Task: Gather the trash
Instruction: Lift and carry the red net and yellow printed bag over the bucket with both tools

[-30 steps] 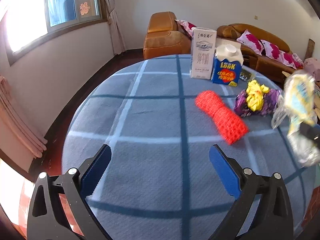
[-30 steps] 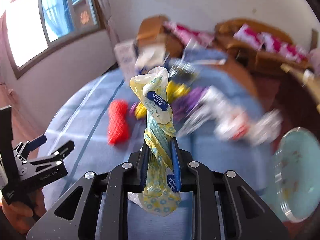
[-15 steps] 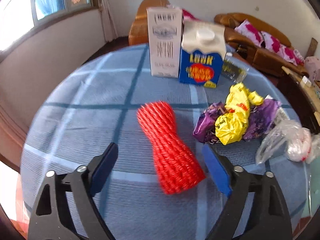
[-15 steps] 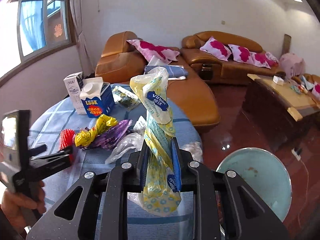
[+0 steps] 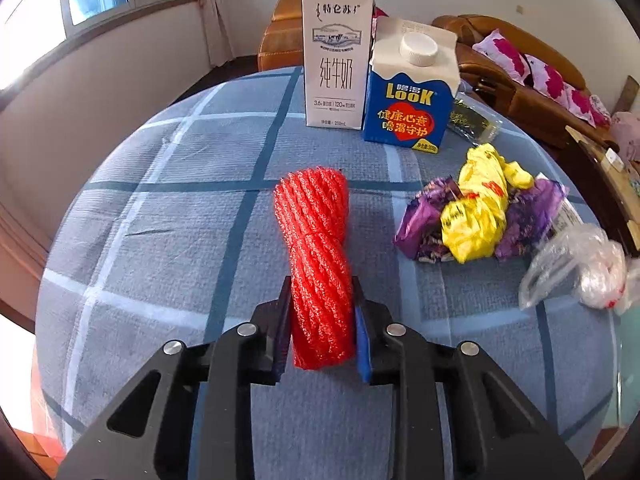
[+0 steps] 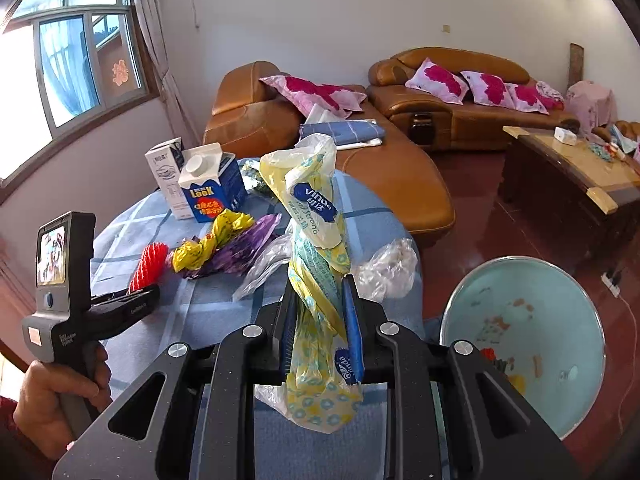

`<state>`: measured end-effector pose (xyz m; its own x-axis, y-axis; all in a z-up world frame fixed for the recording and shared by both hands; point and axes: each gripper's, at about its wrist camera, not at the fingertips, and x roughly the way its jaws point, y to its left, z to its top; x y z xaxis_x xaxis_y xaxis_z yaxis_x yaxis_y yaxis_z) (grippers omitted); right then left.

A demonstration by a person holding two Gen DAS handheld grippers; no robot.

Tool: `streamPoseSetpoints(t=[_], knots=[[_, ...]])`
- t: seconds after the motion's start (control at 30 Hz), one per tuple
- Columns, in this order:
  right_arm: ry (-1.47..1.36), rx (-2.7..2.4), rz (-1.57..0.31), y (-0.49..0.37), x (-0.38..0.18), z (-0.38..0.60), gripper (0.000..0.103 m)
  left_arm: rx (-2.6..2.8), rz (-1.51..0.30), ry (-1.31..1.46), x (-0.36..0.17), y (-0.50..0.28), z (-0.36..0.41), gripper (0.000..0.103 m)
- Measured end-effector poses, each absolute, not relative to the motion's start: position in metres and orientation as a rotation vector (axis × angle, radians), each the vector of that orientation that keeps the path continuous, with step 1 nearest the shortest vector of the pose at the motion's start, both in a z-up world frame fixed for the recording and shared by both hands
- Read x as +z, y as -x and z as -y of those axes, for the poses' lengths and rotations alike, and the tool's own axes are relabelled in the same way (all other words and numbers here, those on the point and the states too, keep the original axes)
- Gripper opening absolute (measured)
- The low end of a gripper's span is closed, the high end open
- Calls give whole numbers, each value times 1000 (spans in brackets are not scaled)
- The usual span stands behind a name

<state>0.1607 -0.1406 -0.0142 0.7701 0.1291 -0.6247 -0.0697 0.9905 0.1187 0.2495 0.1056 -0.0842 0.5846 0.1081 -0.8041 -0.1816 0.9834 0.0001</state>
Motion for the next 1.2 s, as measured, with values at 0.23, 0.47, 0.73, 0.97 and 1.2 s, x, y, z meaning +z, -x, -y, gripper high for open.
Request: streamPoseSetpoints(t=[0.23, 0.47, 0.73, 0.97, 1.2], knots=[[-97, 100, -673, -144, -12, 146, 23, 164, -879, 41, -69, -215, -99, 26], [-106, 95, -658, -126, -12, 153, 23, 138, -854, 21, -59, -182, -87, 26], [-115, 80, -651, -102, -16, 167, 23, 82, -817, -28, -51, -155, -53, 26], [-126, 57, -638, -83, -16, 181, 23, 37, -787, -76, -42, -140, -24, 26], [-136, 33, -621, -67, -14, 194, 23, 0, -752, -111, -31, -125, 0, 26]])
